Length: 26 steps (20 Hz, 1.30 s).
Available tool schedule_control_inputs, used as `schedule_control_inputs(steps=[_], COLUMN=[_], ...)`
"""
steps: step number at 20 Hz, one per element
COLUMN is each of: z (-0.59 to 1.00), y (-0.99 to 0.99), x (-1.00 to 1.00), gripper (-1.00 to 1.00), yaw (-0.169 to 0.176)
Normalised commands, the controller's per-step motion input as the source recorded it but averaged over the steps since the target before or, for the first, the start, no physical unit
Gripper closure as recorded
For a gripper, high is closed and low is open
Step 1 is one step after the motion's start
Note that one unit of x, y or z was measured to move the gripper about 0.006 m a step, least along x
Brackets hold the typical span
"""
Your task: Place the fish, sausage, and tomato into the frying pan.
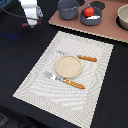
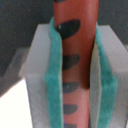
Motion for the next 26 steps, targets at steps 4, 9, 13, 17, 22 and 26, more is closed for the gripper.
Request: schedule_control_inputs(steps=[4,9,13,17,22,26], z=[1.00,1.00,1.00,0.97,0.71,0.50], y=[0.17,0.16,0.12,0.10,0.08,0.12], x=[1.00,1.00,1.00,1.00,1.00,1.00], gripper=[1.00,1.00,1.00,1.00,1.00,1.00], yaw=[0.000,0.000,0.000,0.000,-0.022,-0.029])
